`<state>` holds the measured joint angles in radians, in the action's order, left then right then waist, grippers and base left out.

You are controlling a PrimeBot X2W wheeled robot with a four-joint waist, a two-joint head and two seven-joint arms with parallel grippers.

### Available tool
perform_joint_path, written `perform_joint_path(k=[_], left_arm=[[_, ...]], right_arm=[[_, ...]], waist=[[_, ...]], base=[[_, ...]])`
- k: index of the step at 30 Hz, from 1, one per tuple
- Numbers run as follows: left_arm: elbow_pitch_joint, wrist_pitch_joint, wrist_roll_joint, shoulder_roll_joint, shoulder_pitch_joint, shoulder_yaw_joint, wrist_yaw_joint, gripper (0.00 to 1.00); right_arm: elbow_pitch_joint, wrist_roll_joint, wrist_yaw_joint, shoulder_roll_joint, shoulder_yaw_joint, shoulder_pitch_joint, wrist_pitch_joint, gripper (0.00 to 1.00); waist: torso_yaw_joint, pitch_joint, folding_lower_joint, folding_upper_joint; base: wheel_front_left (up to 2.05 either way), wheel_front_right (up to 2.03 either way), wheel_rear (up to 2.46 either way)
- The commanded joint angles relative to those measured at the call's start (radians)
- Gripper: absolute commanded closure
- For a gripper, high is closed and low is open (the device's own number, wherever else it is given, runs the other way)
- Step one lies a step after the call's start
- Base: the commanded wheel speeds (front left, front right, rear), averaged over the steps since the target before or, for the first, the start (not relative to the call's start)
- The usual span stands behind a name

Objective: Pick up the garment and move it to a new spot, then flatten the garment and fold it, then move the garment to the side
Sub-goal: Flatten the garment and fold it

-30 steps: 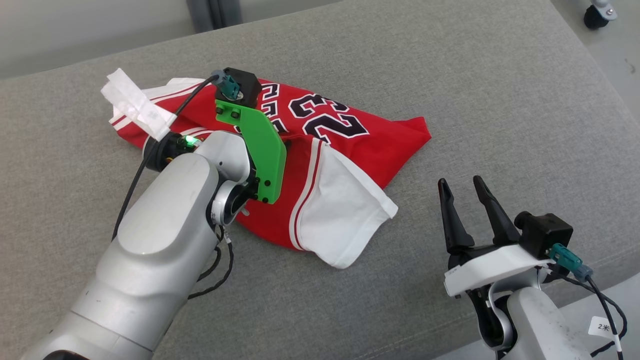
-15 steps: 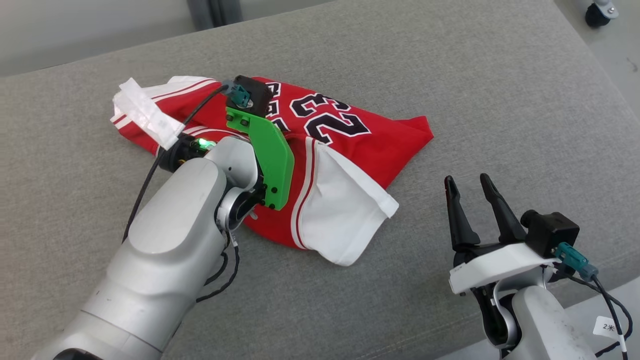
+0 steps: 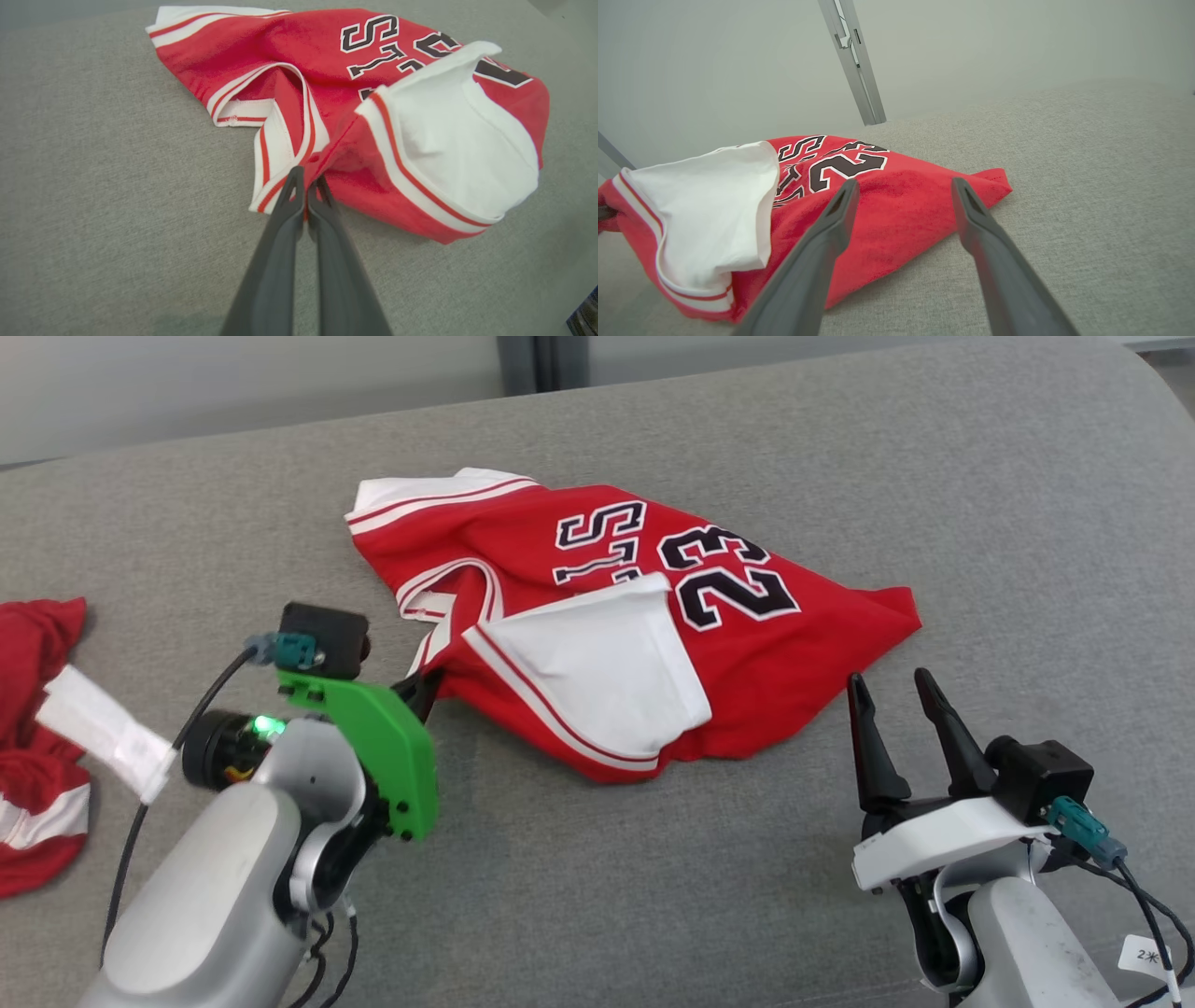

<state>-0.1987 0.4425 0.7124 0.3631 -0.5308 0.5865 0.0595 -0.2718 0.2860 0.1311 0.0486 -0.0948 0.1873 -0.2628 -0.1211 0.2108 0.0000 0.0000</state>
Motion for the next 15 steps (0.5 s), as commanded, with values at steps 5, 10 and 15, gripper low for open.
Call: perform_joint_path(k=[5, 10, 15], left_arm=[[0.094, -0.016, 0.019, 0.073, 0.142, -0.038, 0.058, 1.0], [0.096, -0.047, 0.028, 0.089, 0.213, -0.065, 0.1, 0.23], [0.078, -0.104, 0.047, 0.077, 0.272, -0.099, 0.142, 0.0]], right_arm=[[-0.003, -0.018, -0.001, 0.003, 0.008, -0.008, -0.002, 0.0], [-0.005, -0.017, -0.001, 0.003, 0.006, -0.002, 0.001, 0.0], [-0.007, -0.013, -0.001, 0.003, 0.006, -0.005, 0.001, 0.0]], waist=[[0.071, -0.028, 0.0, 0.0], [0.074, -0.033, 0.0, 0.0], [0.062, -0.044, 0.0, 0.0]], base=[[0.0, 0.0, 0.0], [0.0, 0.0, 0.0], [0.0, 0.0, 0.0]])
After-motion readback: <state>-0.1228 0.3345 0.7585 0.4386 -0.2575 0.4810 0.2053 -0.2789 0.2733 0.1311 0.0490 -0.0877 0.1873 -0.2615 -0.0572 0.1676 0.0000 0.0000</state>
